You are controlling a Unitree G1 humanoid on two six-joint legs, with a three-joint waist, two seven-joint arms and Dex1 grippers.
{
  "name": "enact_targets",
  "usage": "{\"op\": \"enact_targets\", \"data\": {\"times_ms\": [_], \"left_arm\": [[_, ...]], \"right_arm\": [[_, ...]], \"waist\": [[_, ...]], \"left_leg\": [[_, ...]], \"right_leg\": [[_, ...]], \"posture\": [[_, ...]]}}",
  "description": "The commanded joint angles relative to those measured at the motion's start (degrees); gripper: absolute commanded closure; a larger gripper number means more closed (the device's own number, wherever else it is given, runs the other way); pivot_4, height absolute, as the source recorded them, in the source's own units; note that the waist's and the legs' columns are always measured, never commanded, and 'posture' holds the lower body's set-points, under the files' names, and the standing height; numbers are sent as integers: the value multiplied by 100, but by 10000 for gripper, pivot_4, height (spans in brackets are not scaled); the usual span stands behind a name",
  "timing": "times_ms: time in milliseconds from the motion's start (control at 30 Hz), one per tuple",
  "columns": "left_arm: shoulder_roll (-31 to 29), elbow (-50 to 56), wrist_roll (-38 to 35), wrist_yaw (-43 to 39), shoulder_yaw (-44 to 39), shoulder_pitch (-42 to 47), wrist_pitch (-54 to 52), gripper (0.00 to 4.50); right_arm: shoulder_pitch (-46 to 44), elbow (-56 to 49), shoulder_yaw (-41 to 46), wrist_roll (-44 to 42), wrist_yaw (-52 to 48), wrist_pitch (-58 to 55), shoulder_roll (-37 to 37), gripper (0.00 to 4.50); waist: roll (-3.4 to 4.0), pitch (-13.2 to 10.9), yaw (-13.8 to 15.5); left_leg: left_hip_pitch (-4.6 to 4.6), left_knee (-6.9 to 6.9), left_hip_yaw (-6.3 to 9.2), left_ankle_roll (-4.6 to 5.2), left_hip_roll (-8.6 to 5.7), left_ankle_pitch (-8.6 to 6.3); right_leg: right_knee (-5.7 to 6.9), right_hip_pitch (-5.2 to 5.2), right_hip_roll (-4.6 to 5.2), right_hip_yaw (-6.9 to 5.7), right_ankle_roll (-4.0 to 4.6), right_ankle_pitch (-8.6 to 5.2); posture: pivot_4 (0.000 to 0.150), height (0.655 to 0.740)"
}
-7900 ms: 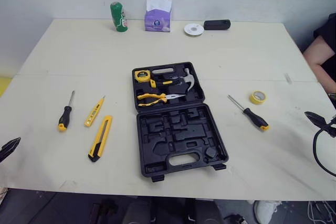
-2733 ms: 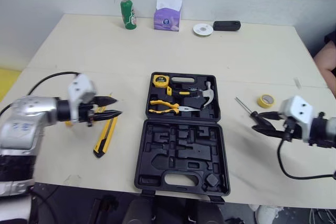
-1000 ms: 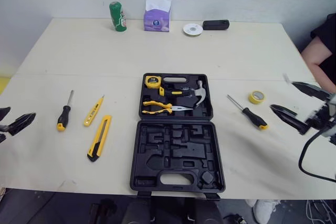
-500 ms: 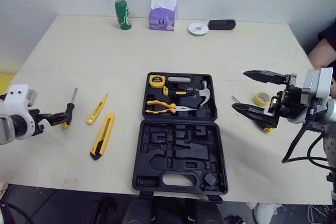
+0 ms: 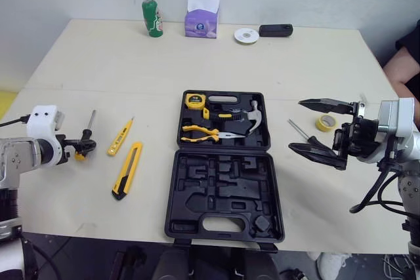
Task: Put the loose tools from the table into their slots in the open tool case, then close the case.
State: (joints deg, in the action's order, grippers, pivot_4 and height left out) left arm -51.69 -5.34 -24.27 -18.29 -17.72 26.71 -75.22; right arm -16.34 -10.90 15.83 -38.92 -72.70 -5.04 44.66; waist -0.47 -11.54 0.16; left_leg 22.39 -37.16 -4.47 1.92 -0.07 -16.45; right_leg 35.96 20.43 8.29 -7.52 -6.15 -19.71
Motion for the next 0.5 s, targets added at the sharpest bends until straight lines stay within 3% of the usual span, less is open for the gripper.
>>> {"op": "enact_targets", "data": {"times_ms": [33,167,267,433,467,500], "left_arm": [[2,75,157,19,84,25,-8,0],[54,137,186,35,51,-102,-103,0],[50,169,219,33,9,-187,-124,8549],[107,183,244,62,-79,-232,-159,31525],[108,202,249,61,-96,-245,-172,34973],[107,241,261,69,-129,-263,-182,34954]], "right_arm": [[45,-136,4,17,-101,143,-21,115],[57,-203,3,31,-68,108,-38,115],[91,-266,10,28,-39,84,-31,0],[70,-398,9,-3,21,8,-8,0],[64,-442,16,-24,36,-17,-7,0],[70,-488,31,-56,42,-49,-2,0]], "waist": [[-4,1,1],[-4,1,-8],[-4,1,-12],[-4,1,-8],[-4,1,-7],[-5,1,-8]], "left_leg": [[0,0,0,0,0,0],[-2,0,-1,0,0,0],[-4,2,-4,0,0,0],[-5,1,-4,0,0,0],[-5,1,-4,0,0,0],[-5,1,-4,0,0,0]], "right_leg": [[0,0,0,0,0,0],[1,0,1,1,0,0],[2,0,1,5,0,0],[2,0,2,7,0,0],[2,0,2,7,0,0],[2,0,2,7,0,0]], "posture": [[1500,7400],[1500,7400],[1500,7400],[1500,7400],[1500,7400],[1500,7400]]}}
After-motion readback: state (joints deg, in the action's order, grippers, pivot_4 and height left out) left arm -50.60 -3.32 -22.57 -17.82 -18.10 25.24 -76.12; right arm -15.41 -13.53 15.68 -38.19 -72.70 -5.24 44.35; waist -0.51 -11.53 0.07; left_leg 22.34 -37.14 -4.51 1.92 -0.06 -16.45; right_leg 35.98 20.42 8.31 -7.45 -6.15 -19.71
